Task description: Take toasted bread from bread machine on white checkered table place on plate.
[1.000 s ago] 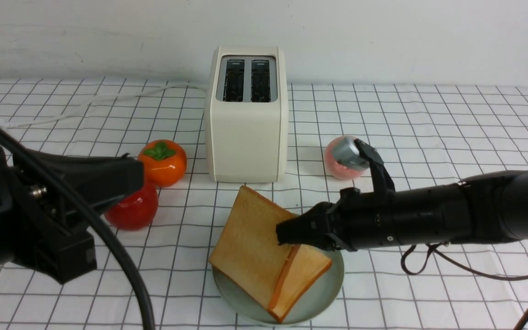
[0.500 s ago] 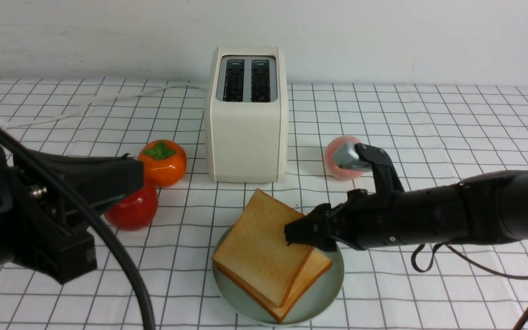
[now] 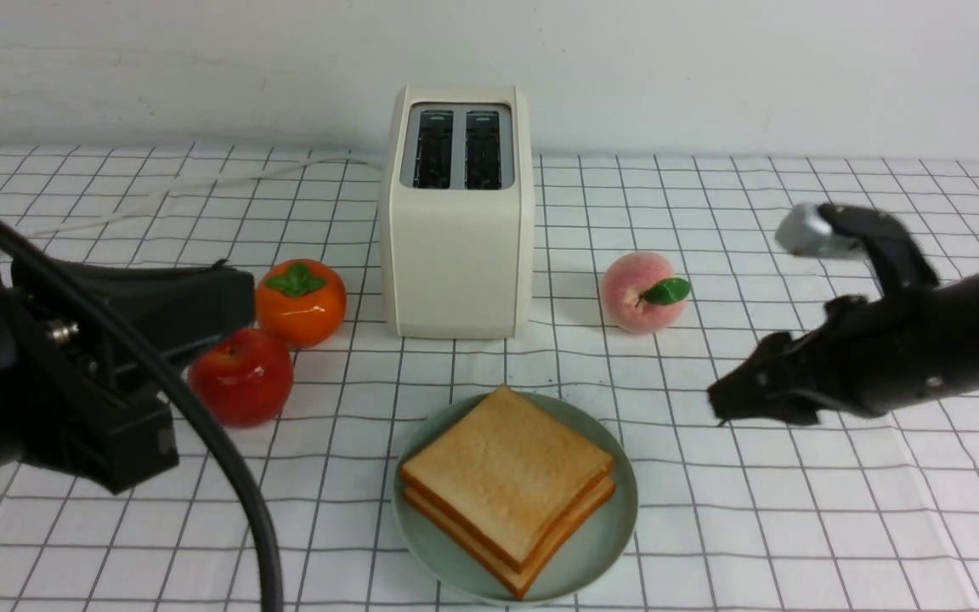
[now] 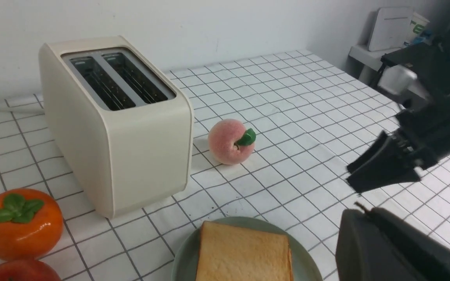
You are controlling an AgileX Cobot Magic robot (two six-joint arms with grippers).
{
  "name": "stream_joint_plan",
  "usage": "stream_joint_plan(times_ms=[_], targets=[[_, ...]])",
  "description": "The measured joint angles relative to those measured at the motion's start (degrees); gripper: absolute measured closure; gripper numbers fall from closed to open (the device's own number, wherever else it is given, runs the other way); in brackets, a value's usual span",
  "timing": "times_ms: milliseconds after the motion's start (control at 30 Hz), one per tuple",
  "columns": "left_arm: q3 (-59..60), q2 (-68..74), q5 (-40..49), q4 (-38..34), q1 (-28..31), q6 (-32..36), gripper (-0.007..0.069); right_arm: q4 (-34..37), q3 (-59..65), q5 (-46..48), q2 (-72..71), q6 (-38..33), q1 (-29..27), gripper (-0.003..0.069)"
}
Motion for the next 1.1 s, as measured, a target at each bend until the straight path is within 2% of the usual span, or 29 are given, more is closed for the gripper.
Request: stream_joint_plan(times_ms=[33,100,133,200,267,300,333,500,567,733,900,1100], targets=[[0.0,0.05,-0.32,0.0,0.0,0.0,0.0637,-1.64,-0.47,1.73,-1.78,2.61,-0.09,0.0284],[0.0,-0.32,-2.88,-0.16,0.0,0.0,0.0637,-11.76,-3.54,8.9,-9.54,13.59,-0.14,0.0426],[0.0,-0.95,-3.86,-0.16,0.0,0.0,0.0637,-14.25,-4.16,10.81,-12.0,15.54,-0.14,0.0456],[0.02,-3.13,-5.69,-0.16,0.0,0.0,0.0637,-20.42,-5.02,14.76,-18.7,21.32,-0.14,0.058],[0.07,-6.09,-6.43,-0.16,0.0,-0.07,0.0637,-24.63,-5.01,17.35,-24.16,23.88,-0.14,0.0646],[0.14,-6.48,-6.52,-0.16,0.0,-0.14,0.0637,-24.63,-5.01,17.61,-24.77,24.19,-0.14,0.0652],[0.94,-10.29,-6.69,-0.35,0.0,-0.98,0.0637,-28.42,-4.49,19.51,-30.23,26.24,-0.14,0.0673],[6.88,-20.59,-6.56,-0.52,0.0,-3.88,0.0637,-35.39,-0.06,22.93,-43.01,30.76,-0.14,0.0672],[13.49,-27.26,-6.22,-0.52,0.0,-4.54,0.0637,-38.68,4.42,24.46,-51.84,35.7,-0.14,0.0669],[22.09,-34.9,-6.38,-0.47,0.0,-4.89,0.0637,-40.52,13.43,24.44,-63.42,42.89,-0.14,0.0669],[28.76,-37.65,-7.06,-0.47,0.0,-4.89,0.0637,-39.85,23.9,14.93,-69.36,49.96,-0.14,0.0666],[33.54,-37.65,-7.16,-0.47,0.0,-4.89,0.0637,-39.88,31.89,6.39,-69.96,51.91,-0.14,0.0662]])
